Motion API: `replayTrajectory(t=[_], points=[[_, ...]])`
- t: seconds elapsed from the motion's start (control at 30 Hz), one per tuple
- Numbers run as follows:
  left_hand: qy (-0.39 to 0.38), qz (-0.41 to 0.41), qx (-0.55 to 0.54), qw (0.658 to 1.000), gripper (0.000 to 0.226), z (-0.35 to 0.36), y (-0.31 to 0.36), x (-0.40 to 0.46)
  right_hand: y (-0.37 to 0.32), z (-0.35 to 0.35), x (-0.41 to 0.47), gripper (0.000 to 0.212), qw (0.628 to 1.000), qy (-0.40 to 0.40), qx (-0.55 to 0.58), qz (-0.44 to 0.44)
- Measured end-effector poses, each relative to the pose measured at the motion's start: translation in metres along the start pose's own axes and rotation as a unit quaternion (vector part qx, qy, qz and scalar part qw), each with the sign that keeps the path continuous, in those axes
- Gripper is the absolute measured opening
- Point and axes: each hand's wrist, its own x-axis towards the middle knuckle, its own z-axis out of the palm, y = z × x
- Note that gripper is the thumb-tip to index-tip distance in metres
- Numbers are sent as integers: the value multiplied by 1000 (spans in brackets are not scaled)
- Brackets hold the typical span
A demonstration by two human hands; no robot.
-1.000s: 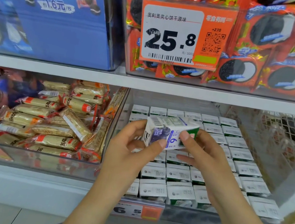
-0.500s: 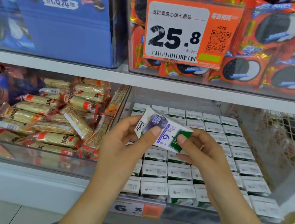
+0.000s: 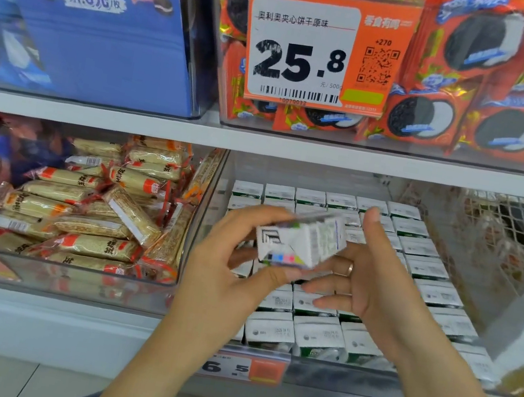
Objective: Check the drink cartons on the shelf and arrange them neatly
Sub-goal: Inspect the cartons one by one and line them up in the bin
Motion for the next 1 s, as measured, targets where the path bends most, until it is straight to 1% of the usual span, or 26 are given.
replayTrajectory(t=[0.03, 0.1, 0.13, 0.2, 0.27, 0.3, 0.37, 0.4, 0.43, 0.47, 0.53, 0.6, 0.7, 0.77, 0.87, 1.0], points=[[-23, 21, 33, 999, 50, 0, 0, -1, -1, -4, 0, 82, 1000, -8, 17, 12], [-59, 50, 108, 991, 58, 1, -2, -3, -3, -9, 1, 68, 999, -11, 27, 16], [-72, 62, 143, 985, 62, 2, -4, -4, -3, -10, 1, 61, 1000, -9, 23, 13], [-82, 78, 208, 971, 68, 1, -7, -5, -2, -9, 1, 56, 1000, 2, 28, 6], [-55, 90, 274, 956, 68, -5, -9, -3, -3, -10, 2, 56, 998, 29, 58, -20], [-23, 94, 300, 949, 62, -10, -10, -1, -4, -10, 3, 53, 996, 45, 68, -44], [49, 84, 334, 937, 44, -21, -12, 4, -8, -8, 8, 38, 990, 79, 67, -98], [74, 65, 344, 934, 40, -27, -13, 5, -10, -6, 11, 29, 986, 96, 55, -124], [84, 34, 354, 931, 41, -32, -14, 6, -12, -2, 16, 24, 982, 113, 34, -150], [80, -8, 368, 927, 45, -36, -17, 6, -15, 0, 20, 24, 976, 123, -1, -180], [39, -91, 403, 910, 57, -39, -20, 6, -20, 7, 27, 28, 958, 114, -103, -244], [-7, -130, 410, 903, 69, -38, -24, 4, -22, 12, 32, 32, 939, 85, -187, -275], [-24, -127, 420, 898, 76, -37, -26, 3, -17, 17, 38, 37, 930, 53, -251, -264], [-23, -121, 432, 894, 78, -38, -28, 3, -12, 21, 41, 42, 912, 47, -319, -252], [-22, -118, 439, 890, 78, -38, -28, 3, -8, 26, 45, 48, 879, 56, -393, -264], [-17, -111, 446, 888, 77, -37, -29, 1, -8, 22, 50, 50, 859, 78, -436, -258]])
